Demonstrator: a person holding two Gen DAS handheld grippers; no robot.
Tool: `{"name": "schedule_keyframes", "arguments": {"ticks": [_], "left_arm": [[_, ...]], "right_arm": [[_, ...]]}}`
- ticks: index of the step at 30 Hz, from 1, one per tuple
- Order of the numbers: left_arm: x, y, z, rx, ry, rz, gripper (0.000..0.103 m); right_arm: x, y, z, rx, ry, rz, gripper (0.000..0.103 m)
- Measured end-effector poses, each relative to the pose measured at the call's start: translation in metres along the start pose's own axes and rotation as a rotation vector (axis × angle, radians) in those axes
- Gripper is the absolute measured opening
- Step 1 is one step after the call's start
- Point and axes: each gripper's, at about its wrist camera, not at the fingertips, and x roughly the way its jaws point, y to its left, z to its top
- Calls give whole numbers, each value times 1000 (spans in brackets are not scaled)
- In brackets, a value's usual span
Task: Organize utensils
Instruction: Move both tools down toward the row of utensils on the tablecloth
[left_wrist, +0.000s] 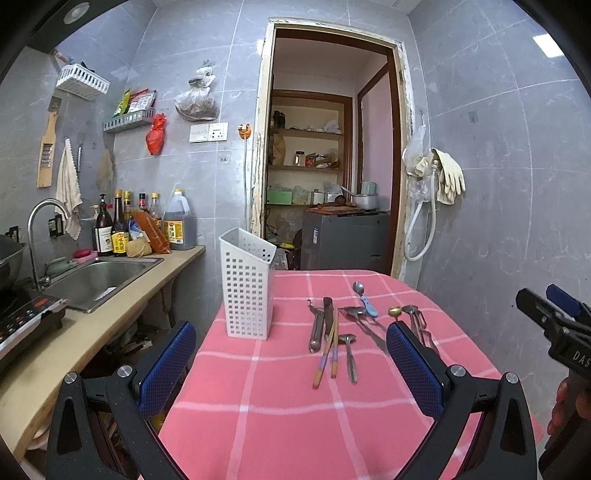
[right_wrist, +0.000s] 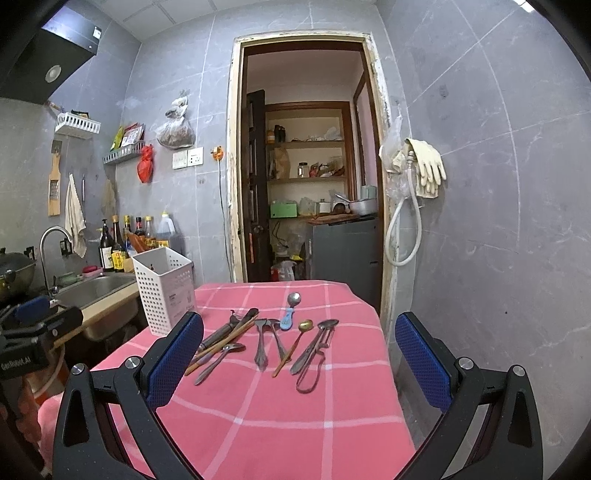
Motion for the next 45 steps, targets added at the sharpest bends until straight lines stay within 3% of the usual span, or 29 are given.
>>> {"name": "schedule_keyframes", "arguments": {"ticks": [14, 28, 38, 45], "left_arm": [[62, -3, 30, 17, 80, -66, 103], [135, -15, 35, 10, 141, -95, 103], [192, -34, 12, 80, 303, -157, 103], [219, -45, 1, 123, 396, -262, 76]], "right_arm": [[82, 0, 20, -15, 94, 80, 102], [163, -8, 12, 26, 223, 135, 102], [207, -23, -21, 94, 370, 178, 102], [232, -30, -43, 129, 473, 225, 84]]}}
